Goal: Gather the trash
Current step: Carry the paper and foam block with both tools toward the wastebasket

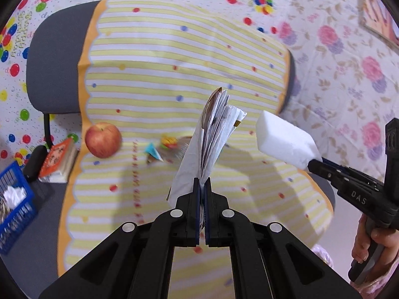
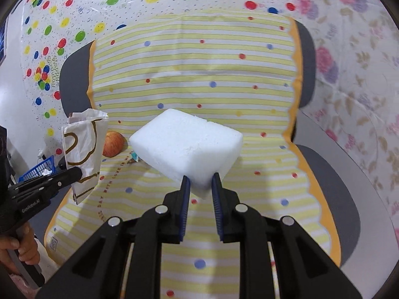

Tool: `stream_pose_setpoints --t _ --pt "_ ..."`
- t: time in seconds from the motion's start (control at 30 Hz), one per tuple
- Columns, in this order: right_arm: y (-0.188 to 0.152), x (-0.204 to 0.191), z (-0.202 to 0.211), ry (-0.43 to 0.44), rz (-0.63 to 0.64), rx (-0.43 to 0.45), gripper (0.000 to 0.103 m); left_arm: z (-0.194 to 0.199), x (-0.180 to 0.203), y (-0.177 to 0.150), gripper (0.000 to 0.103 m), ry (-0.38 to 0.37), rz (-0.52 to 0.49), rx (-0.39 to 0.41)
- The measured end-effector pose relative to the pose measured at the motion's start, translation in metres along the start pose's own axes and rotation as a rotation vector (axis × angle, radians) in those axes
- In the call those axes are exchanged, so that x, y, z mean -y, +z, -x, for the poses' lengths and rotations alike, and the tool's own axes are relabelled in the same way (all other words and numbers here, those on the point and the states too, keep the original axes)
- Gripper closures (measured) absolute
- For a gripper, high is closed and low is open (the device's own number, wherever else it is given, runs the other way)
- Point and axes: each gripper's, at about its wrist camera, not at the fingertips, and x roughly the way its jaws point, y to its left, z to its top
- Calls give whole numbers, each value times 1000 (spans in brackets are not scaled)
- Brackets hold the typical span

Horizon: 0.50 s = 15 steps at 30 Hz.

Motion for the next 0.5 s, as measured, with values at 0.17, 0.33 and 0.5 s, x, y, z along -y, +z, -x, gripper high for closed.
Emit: stream_pose_setpoints --t 0.17,0.33,0.5 --pt "-20 3 24 -21 -18 12 85 8 18 -18 100 -3 -28 -11" --pt "-35 2 38 -36 -11 12 85 24 29 -28 100 5 -45 3" --pt "-47 6 53 -61 -8 17 84 41 39 -38 100 5 -62 27"
